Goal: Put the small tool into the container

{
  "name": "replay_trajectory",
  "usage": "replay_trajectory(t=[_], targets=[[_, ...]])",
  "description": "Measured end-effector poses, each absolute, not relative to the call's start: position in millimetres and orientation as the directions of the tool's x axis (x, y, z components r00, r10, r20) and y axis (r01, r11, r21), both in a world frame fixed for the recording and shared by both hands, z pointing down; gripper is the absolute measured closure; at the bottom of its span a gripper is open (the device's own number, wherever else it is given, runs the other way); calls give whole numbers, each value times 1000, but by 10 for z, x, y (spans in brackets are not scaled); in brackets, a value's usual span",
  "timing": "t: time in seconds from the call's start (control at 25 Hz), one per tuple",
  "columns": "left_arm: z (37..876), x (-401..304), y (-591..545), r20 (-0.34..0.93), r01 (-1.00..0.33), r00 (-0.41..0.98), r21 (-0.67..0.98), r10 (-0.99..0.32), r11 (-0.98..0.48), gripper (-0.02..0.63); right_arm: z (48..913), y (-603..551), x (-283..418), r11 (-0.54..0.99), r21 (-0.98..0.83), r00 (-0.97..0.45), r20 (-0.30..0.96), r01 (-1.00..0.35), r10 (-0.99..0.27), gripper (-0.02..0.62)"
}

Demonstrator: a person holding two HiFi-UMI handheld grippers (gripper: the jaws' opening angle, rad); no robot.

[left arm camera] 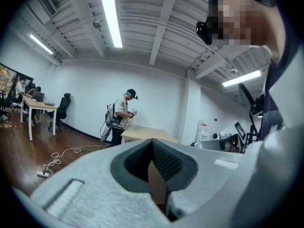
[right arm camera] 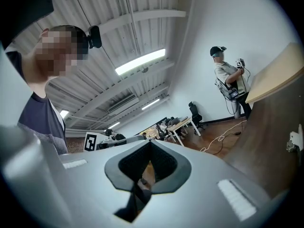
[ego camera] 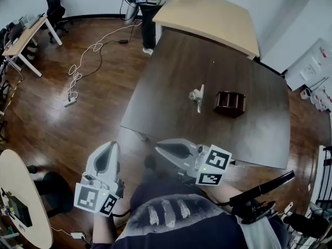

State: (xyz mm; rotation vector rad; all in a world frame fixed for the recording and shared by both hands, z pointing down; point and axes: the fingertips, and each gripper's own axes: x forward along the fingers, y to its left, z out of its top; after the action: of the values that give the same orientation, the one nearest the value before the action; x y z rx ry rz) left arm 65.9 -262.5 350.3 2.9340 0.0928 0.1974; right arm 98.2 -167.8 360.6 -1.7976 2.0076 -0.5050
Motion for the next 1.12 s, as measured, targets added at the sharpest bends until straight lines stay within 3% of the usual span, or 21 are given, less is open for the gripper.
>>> replay_trajectory(t=[0.4, 0.76, 1.12], targets=[[3735, 1404, -3277, 115, 155, 974, 296, 196, -942, 604, 3579, -2318, 1573, 18, -512, -31, 16, -859, -999, 594], [3902, 2065, -3186, 90, 365, 905, 342, 417, -866, 604, 3703, -2247, 2018, -245, -525, 207, 131, -815, -969, 594], [3975, 2478, -2631, 100, 548, 786, 348, 611, -761, 604, 3786, -1617, 2312, -418, -592, 444, 110, -689, -889, 594]])
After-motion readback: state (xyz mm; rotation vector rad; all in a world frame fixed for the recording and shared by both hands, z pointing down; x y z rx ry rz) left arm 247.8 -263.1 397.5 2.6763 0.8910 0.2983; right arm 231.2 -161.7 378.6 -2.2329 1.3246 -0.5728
